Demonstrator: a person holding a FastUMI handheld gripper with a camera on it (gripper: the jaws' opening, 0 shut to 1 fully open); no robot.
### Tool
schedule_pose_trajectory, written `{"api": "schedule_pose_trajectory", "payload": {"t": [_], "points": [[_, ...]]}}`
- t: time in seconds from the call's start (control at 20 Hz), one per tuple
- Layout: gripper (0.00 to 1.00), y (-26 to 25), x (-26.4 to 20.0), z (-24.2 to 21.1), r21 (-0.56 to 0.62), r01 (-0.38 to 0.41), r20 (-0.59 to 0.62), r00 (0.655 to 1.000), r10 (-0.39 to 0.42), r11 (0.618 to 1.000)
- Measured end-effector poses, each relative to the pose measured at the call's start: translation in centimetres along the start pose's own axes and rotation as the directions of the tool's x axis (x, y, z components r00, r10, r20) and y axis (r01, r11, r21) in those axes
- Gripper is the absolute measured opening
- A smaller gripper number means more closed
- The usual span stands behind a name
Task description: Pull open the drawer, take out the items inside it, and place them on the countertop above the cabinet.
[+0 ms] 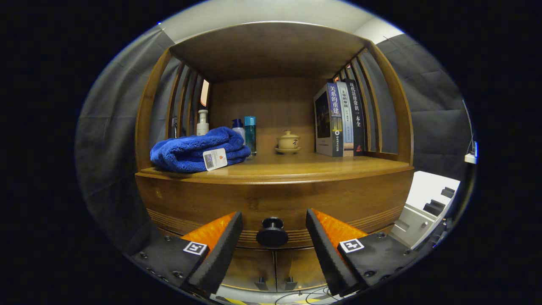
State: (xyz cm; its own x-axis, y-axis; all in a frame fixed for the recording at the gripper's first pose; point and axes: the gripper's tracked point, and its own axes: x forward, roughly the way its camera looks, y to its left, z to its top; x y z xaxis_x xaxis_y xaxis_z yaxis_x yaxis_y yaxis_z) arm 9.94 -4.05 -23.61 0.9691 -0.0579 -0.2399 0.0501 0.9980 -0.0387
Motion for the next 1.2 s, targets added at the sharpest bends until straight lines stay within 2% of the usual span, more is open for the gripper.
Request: {"api": "schedule_pose_trajectory", "payload": {"t": [0.4,0.45,0.8,0.85,0.9,1.2], "points": [[0.65,0.7,1.6,-1.8,-0.009,-0.005,-0.028,1.000,0.004,1.000],[0.62,-0.2,2.2,-1.8,-0.014,0.029,-0.031,0.999,-0.029,0.999],[0.42,-0.1,1.7,-2.1,0.055,0.020,-0.073,0.997,-0.015,0.998],[0.42,-0.2,1.6,-2.1,0.067,0.026,-0.073,0.997,-0.021,0.997],[0.34,0.0,1.2,-2.1,0.063,0.028,-0.075,0.997,-0.023,0.998],[0.34,0.1,-1.8,-2.3,0.064,0.013,-0.077,0.997,-0.009,0.998]]}}
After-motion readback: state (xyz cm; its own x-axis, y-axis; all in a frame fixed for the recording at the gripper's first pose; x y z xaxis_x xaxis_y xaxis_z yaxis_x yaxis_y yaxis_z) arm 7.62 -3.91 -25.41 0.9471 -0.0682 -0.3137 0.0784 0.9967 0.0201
